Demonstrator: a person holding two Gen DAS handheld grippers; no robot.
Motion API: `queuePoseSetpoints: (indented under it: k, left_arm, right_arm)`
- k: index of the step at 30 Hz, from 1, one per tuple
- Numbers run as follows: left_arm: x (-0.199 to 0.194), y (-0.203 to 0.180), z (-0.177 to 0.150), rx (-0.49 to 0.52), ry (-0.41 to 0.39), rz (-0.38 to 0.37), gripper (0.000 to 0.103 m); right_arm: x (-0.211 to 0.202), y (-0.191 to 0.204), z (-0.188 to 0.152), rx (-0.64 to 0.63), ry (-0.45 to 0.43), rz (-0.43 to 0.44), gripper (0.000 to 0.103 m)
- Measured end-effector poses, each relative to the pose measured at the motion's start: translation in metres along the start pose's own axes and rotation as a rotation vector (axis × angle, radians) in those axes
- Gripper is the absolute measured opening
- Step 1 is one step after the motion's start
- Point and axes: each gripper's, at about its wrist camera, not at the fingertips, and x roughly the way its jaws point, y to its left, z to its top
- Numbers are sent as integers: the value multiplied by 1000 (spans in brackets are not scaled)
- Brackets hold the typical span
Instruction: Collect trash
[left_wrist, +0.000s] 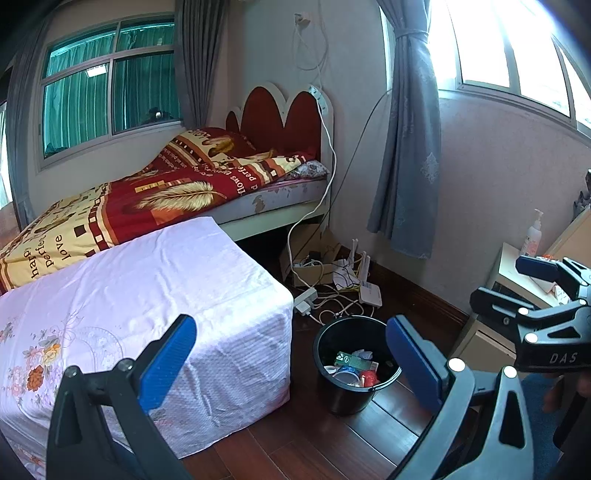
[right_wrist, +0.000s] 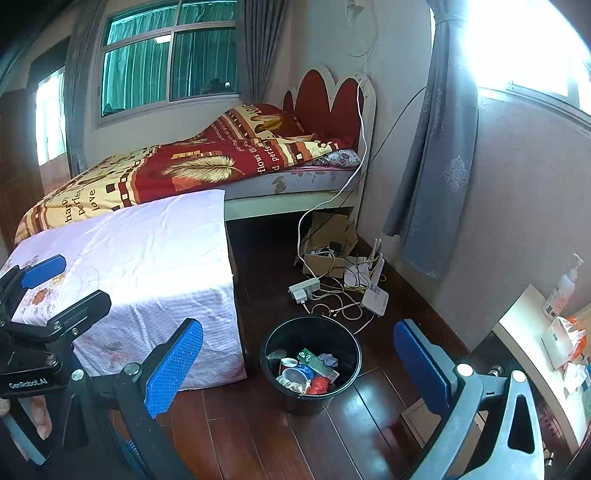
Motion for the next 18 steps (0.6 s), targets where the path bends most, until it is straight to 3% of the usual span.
queuePoseSetpoints:
  k: [18]
  left_arm:
    - [0, 0, -1, 0, 1, -15, 103]
  right_arm:
    - [0, -1, 0, 3, 1, 4, 103]
